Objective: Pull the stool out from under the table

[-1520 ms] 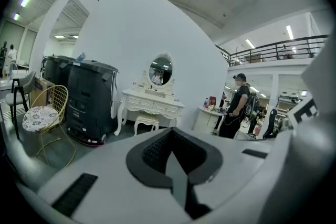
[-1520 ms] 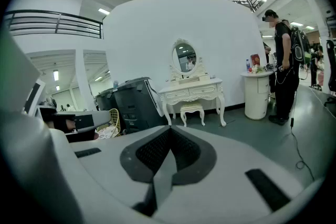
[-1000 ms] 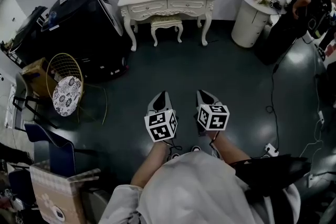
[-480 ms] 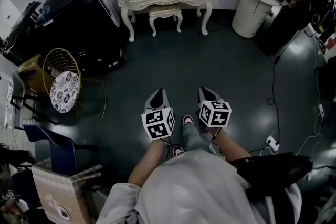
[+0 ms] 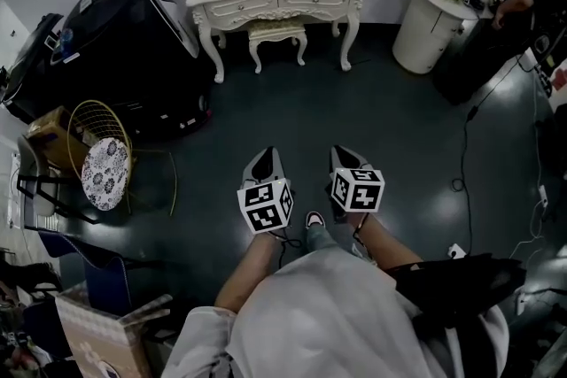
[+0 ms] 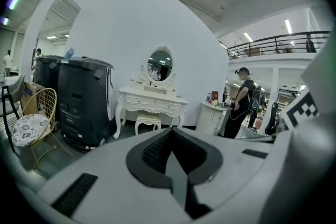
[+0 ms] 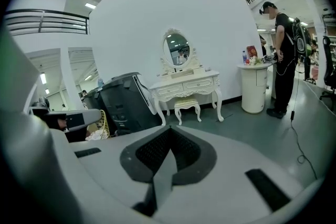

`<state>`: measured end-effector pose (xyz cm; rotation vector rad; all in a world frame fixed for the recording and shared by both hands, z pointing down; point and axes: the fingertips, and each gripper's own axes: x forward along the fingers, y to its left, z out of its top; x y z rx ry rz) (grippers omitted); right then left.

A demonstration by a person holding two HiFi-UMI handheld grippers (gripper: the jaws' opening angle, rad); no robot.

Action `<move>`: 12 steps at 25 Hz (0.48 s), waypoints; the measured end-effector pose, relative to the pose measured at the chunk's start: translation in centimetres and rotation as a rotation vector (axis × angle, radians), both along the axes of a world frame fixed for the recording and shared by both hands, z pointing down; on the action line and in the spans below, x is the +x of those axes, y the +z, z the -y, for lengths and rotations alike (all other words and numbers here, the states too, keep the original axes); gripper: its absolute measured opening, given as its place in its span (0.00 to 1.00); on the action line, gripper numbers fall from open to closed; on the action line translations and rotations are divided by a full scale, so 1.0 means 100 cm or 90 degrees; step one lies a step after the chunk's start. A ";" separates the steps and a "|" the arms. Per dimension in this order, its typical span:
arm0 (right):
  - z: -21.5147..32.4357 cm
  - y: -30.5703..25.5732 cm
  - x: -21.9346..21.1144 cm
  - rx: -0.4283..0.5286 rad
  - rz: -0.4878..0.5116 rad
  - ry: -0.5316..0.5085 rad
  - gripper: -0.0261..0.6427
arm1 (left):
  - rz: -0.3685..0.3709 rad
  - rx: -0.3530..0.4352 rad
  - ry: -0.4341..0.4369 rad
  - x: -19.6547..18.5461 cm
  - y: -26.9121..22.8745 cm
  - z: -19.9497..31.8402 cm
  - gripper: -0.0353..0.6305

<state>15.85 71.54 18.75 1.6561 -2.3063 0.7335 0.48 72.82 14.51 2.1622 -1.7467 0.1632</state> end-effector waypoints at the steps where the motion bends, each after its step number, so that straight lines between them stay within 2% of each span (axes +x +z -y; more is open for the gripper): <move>1: 0.010 -0.001 0.001 -0.001 -0.001 -0.002 0.04 | -0.002 0.001 -0.002 0.001 -0.002 0.009 0.07; 12: 0.100 -0.004 0.026 -0.016 -0.004 -0.014 0.04 | -0.002 -0.008 -0.010 0.024 -0.003 0.094 0.07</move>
